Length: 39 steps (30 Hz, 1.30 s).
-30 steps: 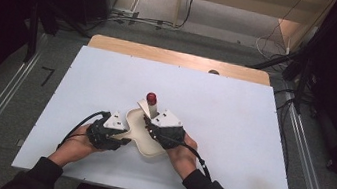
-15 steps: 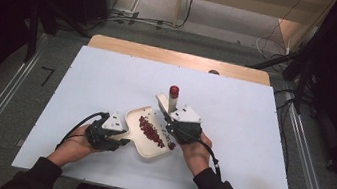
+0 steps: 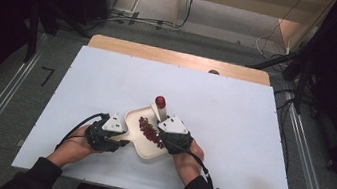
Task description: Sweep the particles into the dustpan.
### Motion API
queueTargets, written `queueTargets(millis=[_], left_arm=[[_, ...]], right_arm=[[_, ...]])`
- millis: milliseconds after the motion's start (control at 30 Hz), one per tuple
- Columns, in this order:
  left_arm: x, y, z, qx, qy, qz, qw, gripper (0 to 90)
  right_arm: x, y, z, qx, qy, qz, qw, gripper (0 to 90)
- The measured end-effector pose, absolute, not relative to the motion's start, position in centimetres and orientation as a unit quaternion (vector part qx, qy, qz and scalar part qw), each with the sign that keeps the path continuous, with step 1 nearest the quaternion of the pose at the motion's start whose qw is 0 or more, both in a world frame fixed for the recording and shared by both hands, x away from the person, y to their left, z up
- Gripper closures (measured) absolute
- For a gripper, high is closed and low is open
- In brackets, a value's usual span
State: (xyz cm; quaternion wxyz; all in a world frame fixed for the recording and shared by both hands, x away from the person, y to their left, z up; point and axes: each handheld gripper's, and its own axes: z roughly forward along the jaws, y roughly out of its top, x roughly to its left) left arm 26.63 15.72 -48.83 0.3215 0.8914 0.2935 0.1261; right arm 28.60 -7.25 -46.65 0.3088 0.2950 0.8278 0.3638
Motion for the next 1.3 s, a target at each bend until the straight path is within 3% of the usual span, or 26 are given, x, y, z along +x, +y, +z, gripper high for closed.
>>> queueTargets(millis=[467,633,900,1300], left_arm=[[26.5,15.8,-49.1,0.891,0.295,0.126,0.320,66.5],[26.3,16.1,-49.1,0.893,0.293,0.129,0.317,66.5],[26.0,16.3,-49.1,0.895,0.288,0.128,0.316,66.5],[26.0,16.2,-49.2,0.895,0.290,0.127,0.313,66.5]], right_arm=[[28.2,-5.1,-45.5,0.293,0.821,0.398,0.287,63.3],[28.9,-7.3,-44.4,0.314,0.805,0.404,0.301,63.3],[28.7,-9.8,-46.2,0.343,0.804,0.373,0.311,63.2],[27.4,-5.9,-45.9,0.346,0.799,0.412,0.269,63.3]])
